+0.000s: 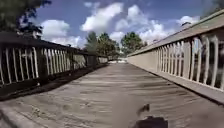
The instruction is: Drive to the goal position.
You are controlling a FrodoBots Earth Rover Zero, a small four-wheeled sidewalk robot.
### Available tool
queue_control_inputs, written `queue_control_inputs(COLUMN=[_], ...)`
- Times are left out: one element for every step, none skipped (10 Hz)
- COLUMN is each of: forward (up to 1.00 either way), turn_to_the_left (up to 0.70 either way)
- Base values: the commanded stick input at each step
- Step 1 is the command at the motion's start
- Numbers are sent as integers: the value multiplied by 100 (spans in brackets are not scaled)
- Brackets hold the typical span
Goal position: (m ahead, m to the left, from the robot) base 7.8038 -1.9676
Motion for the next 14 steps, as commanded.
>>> queue_control_inputs(forward=[85,85,85,85,85,85,85,85,85,85,85,85,85,85], turn_to_the_left=[0,0,0,0,0,0,0,0,0,0,0,0,0,0])
